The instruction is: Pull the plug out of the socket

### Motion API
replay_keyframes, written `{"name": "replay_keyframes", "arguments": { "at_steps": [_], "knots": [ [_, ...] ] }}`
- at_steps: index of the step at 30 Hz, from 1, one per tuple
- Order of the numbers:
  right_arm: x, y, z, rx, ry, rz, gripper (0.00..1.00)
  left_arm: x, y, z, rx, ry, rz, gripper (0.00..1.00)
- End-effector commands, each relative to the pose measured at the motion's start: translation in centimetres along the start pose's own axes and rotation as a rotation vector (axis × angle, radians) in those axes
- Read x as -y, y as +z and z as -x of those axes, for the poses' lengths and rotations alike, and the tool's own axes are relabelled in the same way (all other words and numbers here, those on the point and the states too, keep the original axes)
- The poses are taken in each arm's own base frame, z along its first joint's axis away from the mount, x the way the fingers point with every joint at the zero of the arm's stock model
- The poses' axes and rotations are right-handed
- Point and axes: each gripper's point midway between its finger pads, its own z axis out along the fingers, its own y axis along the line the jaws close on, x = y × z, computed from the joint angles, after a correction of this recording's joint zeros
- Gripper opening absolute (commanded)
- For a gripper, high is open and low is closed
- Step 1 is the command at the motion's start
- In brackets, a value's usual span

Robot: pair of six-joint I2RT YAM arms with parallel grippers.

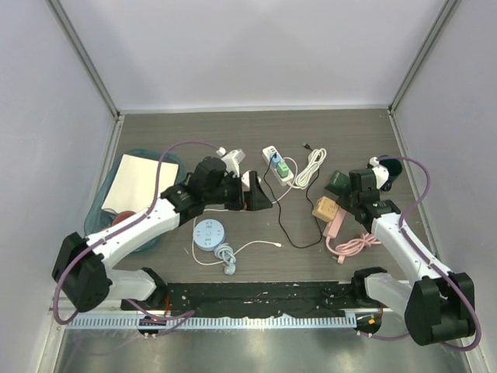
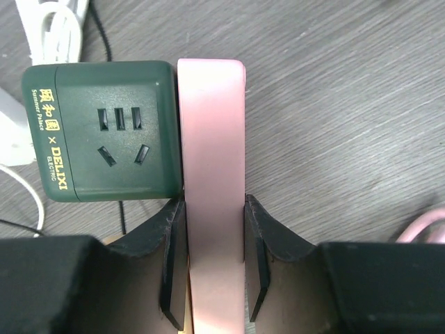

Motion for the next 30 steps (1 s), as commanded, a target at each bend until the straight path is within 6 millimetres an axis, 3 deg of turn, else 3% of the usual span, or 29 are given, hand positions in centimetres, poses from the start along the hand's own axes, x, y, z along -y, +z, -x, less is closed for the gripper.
{"name": "replay_keyframes", "arguments": {
  "at_steps": [1,4,8,14,20,24,30],
  "knots": [
    [-3.2,-2.3,4.1,0.104,0.062,0.143,0.01,3.7,2.0,2.7,0.038,0.031,-0.117,1.0],
    [-4.3,-2.9,4.0,0.092,0.08,0.202,0.01,5.3,3.4,2.8,0.013,0.039,-0.159,1.0],
    [-6.4,-4.0,3.7,0.063,0.125,0.326,0.01,6.2,6.7,1.4,-0.063,0.05,-0.179,1.0],
    [-8.3,-5.5,3.1,0.027,0.179,0.452,0.01,8.5,9.1,1.1,-0.074,0.085,-0.216,1.0],
    [-9.1,-6.4,2.8,0.016,0.196,0.527,0.01,7.7,10.9,0.5,-0.098,0.091,-0.193,1.0],
    [-9.3,-6.5,2.0,-0.002,0.2,0.555,0.01,8.4,11.4,0.6,-0.118,0.109,-0.225,0.99],
    [-9.9,-7.3,2.1,0.007,0.212,0.604,0.01,6.9,12.4,-0.8,-0.168,0.096,-0.199,1.0]
  ]
}}
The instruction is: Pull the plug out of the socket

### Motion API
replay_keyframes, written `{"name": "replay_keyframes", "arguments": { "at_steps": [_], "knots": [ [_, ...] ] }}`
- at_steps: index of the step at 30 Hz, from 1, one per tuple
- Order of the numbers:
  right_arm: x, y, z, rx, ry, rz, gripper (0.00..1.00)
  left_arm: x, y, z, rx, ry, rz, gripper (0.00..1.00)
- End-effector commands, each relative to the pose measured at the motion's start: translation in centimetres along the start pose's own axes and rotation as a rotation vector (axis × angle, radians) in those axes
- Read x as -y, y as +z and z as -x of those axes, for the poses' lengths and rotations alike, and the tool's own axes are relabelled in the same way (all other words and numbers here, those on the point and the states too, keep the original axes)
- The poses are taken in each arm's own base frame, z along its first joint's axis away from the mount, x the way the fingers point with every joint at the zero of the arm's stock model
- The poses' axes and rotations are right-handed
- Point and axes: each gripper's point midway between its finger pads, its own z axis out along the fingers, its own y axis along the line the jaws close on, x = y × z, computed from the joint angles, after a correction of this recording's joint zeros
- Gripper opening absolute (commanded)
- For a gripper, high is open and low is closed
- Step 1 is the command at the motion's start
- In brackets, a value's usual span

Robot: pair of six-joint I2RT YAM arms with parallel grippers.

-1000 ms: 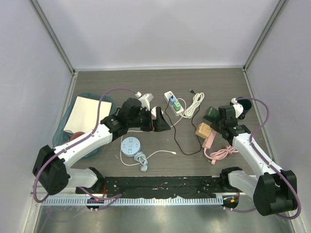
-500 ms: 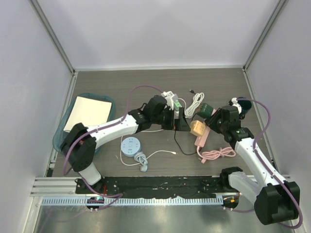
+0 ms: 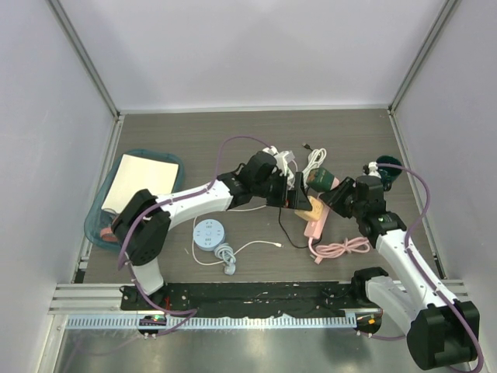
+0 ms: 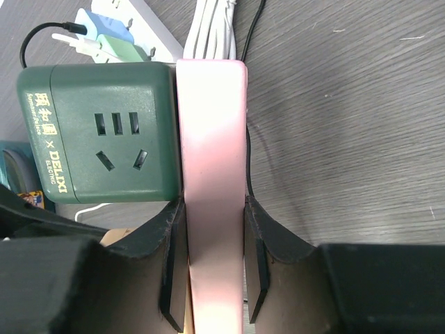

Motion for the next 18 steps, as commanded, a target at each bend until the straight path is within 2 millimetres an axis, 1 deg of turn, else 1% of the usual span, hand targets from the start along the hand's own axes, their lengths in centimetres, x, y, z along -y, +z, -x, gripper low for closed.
{"name": "replay_keyframes", "arguments": {
  "at_steps": [1,4,8,11,12,14,15,18],
  "knots": [
    [-4.7,-1.4,2.7,0.095,0.028,0.19,0.01,0.9,0.3,0.5,0.0,0.039,-0.051,1.0],
    [-4.8,-1.5,2.8,0.095,0.026,0.196,0.01,1.0,0.6,0.5,-0.004,0.031,-0.063,1.0],
    [-5.1,-1.4,2.5,0.085,0.027,0.216,0.01,1.8,0.8,0.9,-0.005,0.03,-0.093,1.0],
    [-5.0,-1.4,2.4,0.084,0.024,0.22,0.01,2.0,0.9,0.5,-0.024,0.018,-0.107,0.95],
    [-4.9,-1.4,2.3,0.083,0.023,0.219,0.01,2.3,0.9,0.8,-0.015,0.024,-0.124,0.93],
    [-5.0,-1.5,2.3,0.082,0.021,0.219,0.01,2.2,1.3,0.6,-0.024,0.011,-0.131,0.91],
    [-5.1,-1.5,2.3,0.084,0.019,0.226,0.01,2.2,1.4,0.5,-0.03,0.008,-0.134,0.88],
    [-5.3,-1.6,2.1,0.076,0.005,0.239,0.01,2.1,1.8,0.1,-0.046,-0.002,-0.148,0.86]
  ]
}}
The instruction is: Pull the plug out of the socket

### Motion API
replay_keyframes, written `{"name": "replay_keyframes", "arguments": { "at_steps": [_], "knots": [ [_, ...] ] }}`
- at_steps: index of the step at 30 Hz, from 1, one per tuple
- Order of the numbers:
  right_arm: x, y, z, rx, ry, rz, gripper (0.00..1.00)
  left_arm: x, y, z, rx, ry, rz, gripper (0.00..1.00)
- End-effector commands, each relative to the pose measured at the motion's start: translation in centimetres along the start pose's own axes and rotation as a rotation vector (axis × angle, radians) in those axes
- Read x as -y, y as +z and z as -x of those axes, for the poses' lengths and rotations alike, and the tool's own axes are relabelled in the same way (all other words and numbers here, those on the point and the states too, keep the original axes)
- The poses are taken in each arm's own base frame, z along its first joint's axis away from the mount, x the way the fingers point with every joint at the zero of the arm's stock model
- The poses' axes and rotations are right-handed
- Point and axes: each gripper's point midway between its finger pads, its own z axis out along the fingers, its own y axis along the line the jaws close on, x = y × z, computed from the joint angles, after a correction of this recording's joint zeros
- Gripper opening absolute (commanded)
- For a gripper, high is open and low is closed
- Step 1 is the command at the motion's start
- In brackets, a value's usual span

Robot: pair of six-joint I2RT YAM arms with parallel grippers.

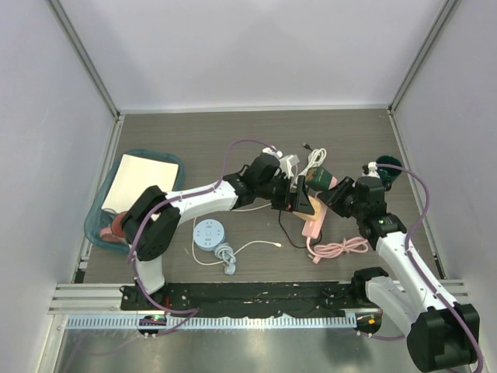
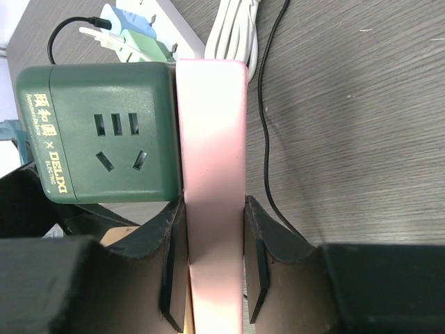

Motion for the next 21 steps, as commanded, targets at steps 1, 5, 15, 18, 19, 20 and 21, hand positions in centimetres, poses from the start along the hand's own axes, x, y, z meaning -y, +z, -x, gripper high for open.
{"name": "replay_keyframes", "arguments": {
  "at_steps": [1,5,15,18,19,20,21],
  "knots": [
    [-4.1,-1.1,2.1,0.068,-0.008,0.166,0.01,2.2,0.3,1.5,0.022,0.021,-0.092,0.85],
    [-3.7,-1.0,1.5,0.054,-0.027,0.161,0.01,2.3,0.4,1.3,0.019,0.02,-0.105,0.78],
    [-1.4,-0.8,1.2,0.076,-0.064,0.073,0.01,2.9,-0.4,1.3,0.031,0.029,-0.124,0.0],
    [-0.9,-0.7,0.9,0.071,-0.092,0.065,0.01,3.2,-0.8,1.1,0.029,0.03,-0.127,0.0],
    [-0.5,-0.6,0.7,0.061,-0.12,0.052,0.01,3.4,-1.0,1.3,0.036,0.033,-0.13,0.0],
    [-0.4,-0.6,0.8,0.06,-0.135,0.041,0.01,3.4,-1.1,1.3,0.038,0.034,-0.13,0.0],
    [0.0,-0.7,0.5,0.047,-0.154,0.026,0.01,3.5,-1.2,1.3,0.039,0.034,-0.129,0.0]
  ]
}}
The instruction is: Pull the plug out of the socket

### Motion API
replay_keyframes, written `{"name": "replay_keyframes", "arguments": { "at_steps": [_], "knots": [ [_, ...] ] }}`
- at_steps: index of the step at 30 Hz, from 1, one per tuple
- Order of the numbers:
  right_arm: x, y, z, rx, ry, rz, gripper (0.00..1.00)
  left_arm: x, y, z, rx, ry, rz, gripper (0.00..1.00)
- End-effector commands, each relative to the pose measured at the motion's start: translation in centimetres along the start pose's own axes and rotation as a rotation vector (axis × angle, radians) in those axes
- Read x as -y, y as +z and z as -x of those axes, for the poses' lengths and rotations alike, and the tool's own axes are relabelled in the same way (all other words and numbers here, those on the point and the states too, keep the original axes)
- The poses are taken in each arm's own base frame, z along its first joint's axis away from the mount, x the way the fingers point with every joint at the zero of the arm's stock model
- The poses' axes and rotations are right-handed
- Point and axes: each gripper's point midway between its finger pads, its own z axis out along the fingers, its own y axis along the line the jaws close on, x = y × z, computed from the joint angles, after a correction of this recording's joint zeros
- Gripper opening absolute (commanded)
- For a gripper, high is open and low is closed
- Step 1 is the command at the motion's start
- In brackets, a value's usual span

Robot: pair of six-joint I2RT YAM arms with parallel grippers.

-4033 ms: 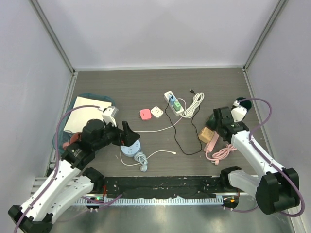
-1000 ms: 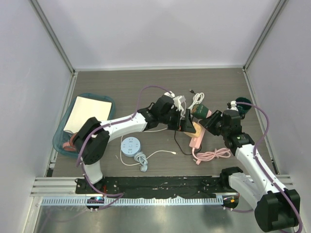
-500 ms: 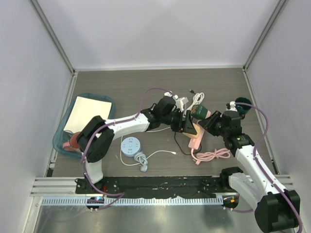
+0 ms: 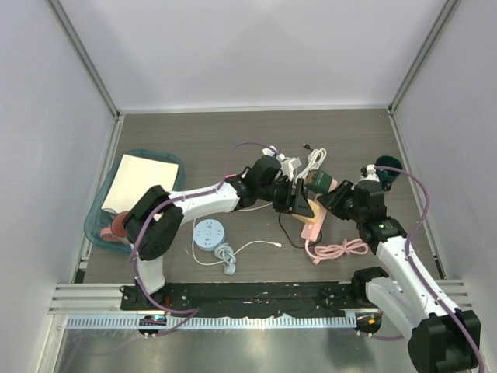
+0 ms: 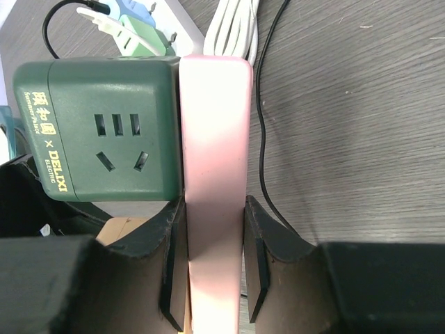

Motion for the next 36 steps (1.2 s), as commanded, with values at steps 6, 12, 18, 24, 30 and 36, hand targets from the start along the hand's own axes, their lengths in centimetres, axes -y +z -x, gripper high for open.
{"name": "replay_keyframes", "arguments": {
  "at_steps": [6,12,18,24,30,36],
  "knots": [
    [1.0,-0.8,1.7,0.086,-0.171,-0.043,0.01,3.4,-2.3,2.0,0.08,0.063,-0.079,0.0],
    [1.9,-0.4,1.3,0.089,-0.15,-0.065,0.01,2.7,-3.0,2.1,0.097,0.06,-0.057,0.0],
    [3.1,-0.2,1.4,0.099,-0.149,-0.128,0.01,2.2,-4.2,2.4,0.124,0.06,-0.048,0.0],
    [4.8,-0.2,1.2,0.096,-0.18,-0.205,0.01,1.2,-5.0,2.2,0.134,0.04,-0.034,0.0],
    [5.6,-0.1,1.3,0.098,-0.179,-0.244,0.01,1.2,-5.3,2.0,0.136,0.042,-0.036,0.0],
    [6.1,0.4,1.1,0.079,-0.185,-0.269,0.01,1.2,-6.4,2.7,0.15,0.052,-0.033,0.0]
  ]
}}
